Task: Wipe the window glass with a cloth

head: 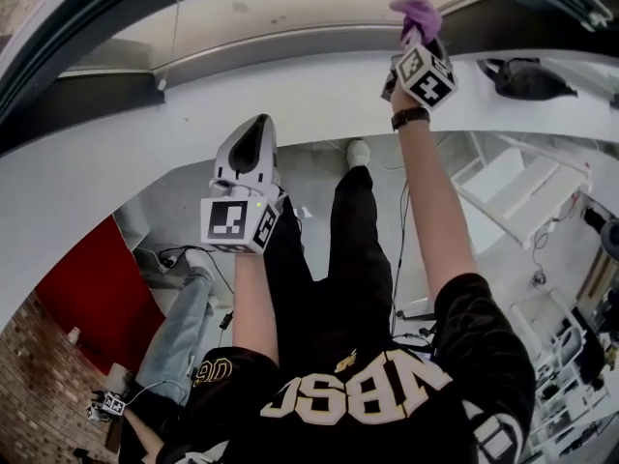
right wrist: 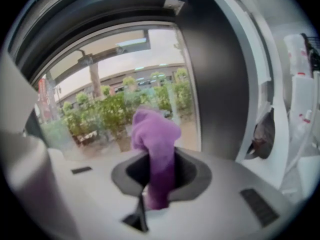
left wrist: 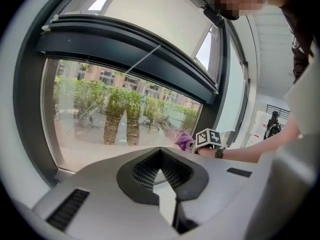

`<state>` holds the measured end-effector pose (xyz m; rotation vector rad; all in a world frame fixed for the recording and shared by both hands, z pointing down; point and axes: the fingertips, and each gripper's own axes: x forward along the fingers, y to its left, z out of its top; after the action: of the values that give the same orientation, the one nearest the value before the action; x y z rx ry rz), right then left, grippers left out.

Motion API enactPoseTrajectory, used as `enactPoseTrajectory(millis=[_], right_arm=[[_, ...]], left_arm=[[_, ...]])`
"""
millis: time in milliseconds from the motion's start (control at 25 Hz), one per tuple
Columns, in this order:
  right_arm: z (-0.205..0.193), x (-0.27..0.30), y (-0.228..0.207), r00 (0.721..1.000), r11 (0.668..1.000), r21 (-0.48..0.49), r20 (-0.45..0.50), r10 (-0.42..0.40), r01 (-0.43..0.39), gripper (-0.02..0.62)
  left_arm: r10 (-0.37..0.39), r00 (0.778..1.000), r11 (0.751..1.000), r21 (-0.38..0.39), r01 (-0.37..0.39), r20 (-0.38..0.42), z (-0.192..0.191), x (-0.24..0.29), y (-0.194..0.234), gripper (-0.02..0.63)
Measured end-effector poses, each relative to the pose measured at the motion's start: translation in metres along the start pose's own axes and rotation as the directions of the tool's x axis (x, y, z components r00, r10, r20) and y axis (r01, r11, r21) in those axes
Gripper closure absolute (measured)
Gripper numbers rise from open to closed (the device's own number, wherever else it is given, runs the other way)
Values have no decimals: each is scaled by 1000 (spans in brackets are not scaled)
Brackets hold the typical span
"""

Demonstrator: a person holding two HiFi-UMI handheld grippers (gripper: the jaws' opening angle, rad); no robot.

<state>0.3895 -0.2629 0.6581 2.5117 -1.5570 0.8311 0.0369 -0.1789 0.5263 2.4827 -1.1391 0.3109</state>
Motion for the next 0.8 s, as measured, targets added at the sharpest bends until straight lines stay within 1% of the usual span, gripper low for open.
enactPoseTrajectory(millis=[80, 120, 160, 200, 240, 320, 400, 440, 480, 520, 560, 600, 640, 720, 760, 800], right_arm=[[-35, -8, 42, 994, 995, -56, -75, 76, -81, 520], [-60, -15, 71, 983, 985, -93, -128, 130, -142, 520], [-90, -23, 104, 962, 966, -136, -192, 192, -220, 520], [-122, -33, 141, 930, 934, -182, -263, 255, -308, 519], [-154, -44, 179, 889, 890, -224, -335, 312, -397, 518], [-214, -70, 253, 788, 786, -267, -467, 400, -557, 519], [-262, -95, 325, 677, 689, -250, -572, 462, -681, 519], [-280, -106, 360, 626, 647, -229, -606, 491, -728, 519], [-292, -113, 396, 586, 609, -210, -620, 522, -765, 518], [-296, -115, 432, 559, 578, -198, -614, 557, -792, 519], [-295, -114, 466, 545, 554, -189, -593, 593, -810, 518], [-291, -110, 497, 538, 542, -179, -562, 629, -821, 520], [-285, -104, 523, 535, 540, -163, -530, 658, -826, 519], [-277, -91, 563, 533, 545, -132, -488, 692, -828, 519], [-275, -85, 580, 528, 538, -127, -476, 703, -833, 519], [-273, -80, 595, 519, 525, -130, -468, 716, -841, 520]], left_arm=[[33, 999, 999, -29, -33, 3, -1, -10, 26, 588], [52, 999, 998, -43, -52, 0, -3, -17, 40, 588], [72, 997, 996, -50, -72, -2, -2, -26, 54, 588], [94, 996, 994, -49, -94, 0, 0, -35, 69, 588], [119, 993, 992, -46, -119, 4, 4, -46, 84, 588], [171, 985, 984, -43, -170, 14, 10, -70, 117, 588], [217, 976, 975, -53, -216, 18, 13, -97, 151, 588], [237, 971, 970, -57, -236, 17, 13, -110, 168, 588], [259, 966, 965, -58, -257, 17, 12, -121, 184, 588], [282, 959, 958, -59, -281, 17, 11, -132, 200, 588], [307, 952, 950, -62, -306, 17, 9, -141, 215, 588], [331, 943, 942, -65, -330, 14, 5, -149, 228, 588], [354, 935, 933, -70, -352, 10, 1, -155, 238, 588], [390, 921, 918, -85, -389, 4, -5, -167, 252, 588], [404, 915, 911, -93, -402, 2, -8, -171, 256, 588], [414, 910, 906, -101, -412, -1, -10, -173, 258, 588]])
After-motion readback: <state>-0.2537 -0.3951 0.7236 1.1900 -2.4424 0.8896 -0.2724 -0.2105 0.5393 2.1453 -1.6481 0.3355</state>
